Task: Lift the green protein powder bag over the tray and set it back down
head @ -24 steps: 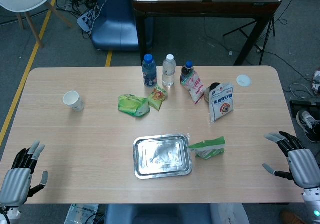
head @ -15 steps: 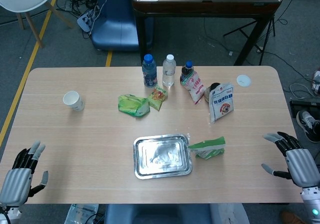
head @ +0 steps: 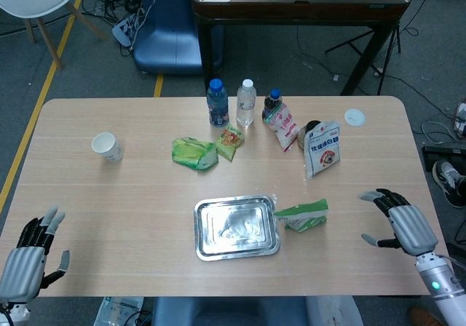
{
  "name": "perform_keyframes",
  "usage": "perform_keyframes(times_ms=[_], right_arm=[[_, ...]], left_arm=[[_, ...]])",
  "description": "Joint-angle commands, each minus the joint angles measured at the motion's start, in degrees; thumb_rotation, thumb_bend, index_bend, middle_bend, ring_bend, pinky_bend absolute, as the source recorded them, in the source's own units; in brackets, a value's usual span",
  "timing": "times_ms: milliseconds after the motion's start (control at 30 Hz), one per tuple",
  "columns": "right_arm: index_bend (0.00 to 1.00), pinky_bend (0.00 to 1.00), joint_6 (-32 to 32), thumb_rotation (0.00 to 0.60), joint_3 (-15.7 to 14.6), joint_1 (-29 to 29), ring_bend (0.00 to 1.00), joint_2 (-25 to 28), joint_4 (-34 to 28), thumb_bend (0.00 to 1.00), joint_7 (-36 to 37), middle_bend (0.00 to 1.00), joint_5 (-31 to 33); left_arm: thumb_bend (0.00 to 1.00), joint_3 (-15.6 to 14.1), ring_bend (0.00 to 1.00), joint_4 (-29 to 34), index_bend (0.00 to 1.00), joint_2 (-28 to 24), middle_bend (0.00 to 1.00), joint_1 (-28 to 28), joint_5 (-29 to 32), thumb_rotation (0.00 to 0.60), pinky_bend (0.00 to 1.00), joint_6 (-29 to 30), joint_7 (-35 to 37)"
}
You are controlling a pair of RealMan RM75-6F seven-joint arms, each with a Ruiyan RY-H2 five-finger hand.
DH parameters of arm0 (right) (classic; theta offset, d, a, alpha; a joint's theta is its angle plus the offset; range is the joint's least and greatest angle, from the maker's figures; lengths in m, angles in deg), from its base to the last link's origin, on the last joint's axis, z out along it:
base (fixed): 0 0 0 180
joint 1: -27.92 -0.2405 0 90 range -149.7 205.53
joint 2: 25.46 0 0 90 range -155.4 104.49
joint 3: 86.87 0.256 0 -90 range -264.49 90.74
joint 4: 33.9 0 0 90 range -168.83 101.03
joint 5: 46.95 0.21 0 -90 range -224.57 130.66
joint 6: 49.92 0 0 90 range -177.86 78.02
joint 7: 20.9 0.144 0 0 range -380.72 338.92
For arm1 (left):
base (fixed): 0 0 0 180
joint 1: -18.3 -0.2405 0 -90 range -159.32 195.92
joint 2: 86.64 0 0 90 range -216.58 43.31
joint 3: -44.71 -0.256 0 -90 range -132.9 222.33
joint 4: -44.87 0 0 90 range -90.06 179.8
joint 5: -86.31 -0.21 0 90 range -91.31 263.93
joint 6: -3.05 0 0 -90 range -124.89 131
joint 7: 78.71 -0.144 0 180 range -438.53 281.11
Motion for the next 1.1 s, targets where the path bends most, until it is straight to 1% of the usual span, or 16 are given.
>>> perform_keyframes(times_ms=[33,167,333,533,967,1067,1100], right_arm=[[0.23,0.17,-3.1,0.6,0.1,-2.5,0.14,-3.1,3.2,0.09,2.0,0.24,0.3],[0.23,0.17,-5.8,0.6,-0.2,-4.7,0.14,-6.9,7.4,0.05,4.8,0.24,-0.2],[0.23,0.17,-6.7,0.6,-0.9,-6.4,0.14,-11.4,12.9,0.02,8.2,0.25,-1.8],[0.25,0.17,-6.2,0.6,-1.6,-7.9,0.14,-17.1,20.4,0.02,12.4,0.28,-3.1],[0.3,0.17,-4.9,0.6,-3.8,-10.0,0.14,-27.3,34.4,0.02,21.6,0.3,-5.2],[0.3,0.17,-4.3,0.6,-4.2,-10.1,0.14,-29.1,37.0,0.03,23.1,0.31,-5.4],[0.32,0.17,-3.9,0.6,-4.2,-10.1,0.15,-29.7,37.8,0.05,23.7,0.33,-5.3]], left_arm=[[0.46,-0.1,0.06,0.1,0.02,-0.2,0.0,-0.1,-0.1,0.6,0.02,0.0,0.0],[0.46,-0.1,0.06,0.3,0.02,-0.3,0.0,-0.1,-0.3,0.6,0.02,0.2,0.0],[0.46,-0.2,0.06,0.4,0.02,-0.5,0.0,-0.3,-0.4,0.6,0.02,0.3,0.0],[0.46,-0.2,0.06,0.6,0.02,-0.3,0.0,-0.1,-0.5,0.6,0.02,0.0,-0.3],[0.46,-0.1,0.06,0.9,0.02,-0.2,0.0,0.2,-0.2,0.6,0.02,-0.6,-0.8],[0.46,-0.2,0.06,0.7,0.02,-0.3,0.0,0.2,-0.1,0.6,0.02,-0.8,-0.5],[0.46,-0.3,0.06,0.7,0.02,-0.3,0.0,0.3,-0.1,0.6,0.02,-1.0,-0.3]])
